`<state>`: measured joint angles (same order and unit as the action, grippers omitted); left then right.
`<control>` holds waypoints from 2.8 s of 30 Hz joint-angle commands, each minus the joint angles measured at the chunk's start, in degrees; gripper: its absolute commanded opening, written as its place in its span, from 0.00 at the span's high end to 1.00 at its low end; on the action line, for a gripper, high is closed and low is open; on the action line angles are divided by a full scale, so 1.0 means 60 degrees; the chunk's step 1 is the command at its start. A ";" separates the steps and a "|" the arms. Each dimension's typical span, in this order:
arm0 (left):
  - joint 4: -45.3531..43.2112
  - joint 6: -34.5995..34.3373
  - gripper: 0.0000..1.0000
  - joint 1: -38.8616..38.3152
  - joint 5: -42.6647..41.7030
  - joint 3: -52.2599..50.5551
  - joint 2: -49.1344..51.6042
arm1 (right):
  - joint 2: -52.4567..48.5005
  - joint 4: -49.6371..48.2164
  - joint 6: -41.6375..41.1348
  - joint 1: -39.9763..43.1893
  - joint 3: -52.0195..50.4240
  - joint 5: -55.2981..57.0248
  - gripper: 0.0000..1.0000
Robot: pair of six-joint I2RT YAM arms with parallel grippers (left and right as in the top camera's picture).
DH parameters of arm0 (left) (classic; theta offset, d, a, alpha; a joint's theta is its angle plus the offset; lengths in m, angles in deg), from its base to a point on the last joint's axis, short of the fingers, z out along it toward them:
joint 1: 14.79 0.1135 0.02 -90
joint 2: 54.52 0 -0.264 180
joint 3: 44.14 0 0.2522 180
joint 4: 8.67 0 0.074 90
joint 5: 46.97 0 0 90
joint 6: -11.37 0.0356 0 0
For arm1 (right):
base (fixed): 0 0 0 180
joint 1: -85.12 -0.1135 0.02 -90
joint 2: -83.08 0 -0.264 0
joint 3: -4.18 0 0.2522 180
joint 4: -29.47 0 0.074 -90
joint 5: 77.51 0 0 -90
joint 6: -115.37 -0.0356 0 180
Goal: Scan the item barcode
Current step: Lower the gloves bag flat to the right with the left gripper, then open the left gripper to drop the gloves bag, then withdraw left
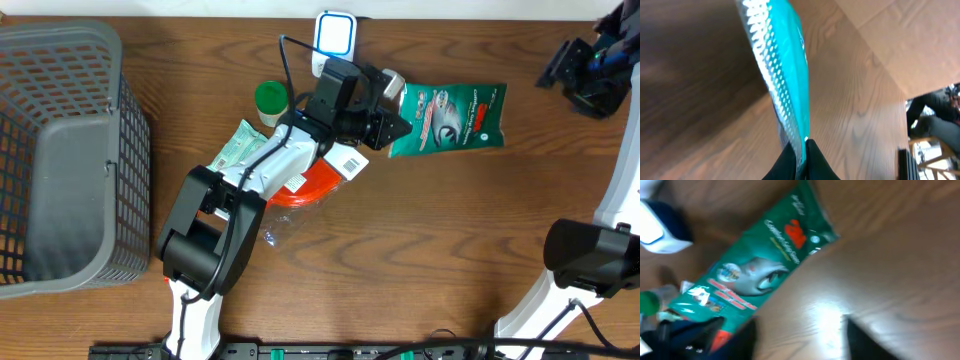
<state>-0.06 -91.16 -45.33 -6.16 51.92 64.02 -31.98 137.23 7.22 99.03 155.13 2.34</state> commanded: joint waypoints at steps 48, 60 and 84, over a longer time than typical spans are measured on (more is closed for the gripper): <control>0.4284 0.5162 0.93 -0.1636 0.5985 0.0288 -0.1810 | -0.3078 0.0004 -0.0816 -0.1366 0.0109 -0.2164 0.20; 0.4269 0.5162 0.93 -0.1672 0.7089 0.0288 -0.2080 | -0.3078 0.0248 -0.0856 -0.1402 0.0047 -0.1953 0.30; 0.4062 0.5155 0.93 -0.1672 0.7501 0.0288 -0.2310 | -0.3078 -0.0991 -0.1275 -0.1974 -0.1384 -0.1814 0.29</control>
<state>24.49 -60.74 -55.43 37.47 52.53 52.61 -50.91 132.07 1.19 86.81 147.06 -8.66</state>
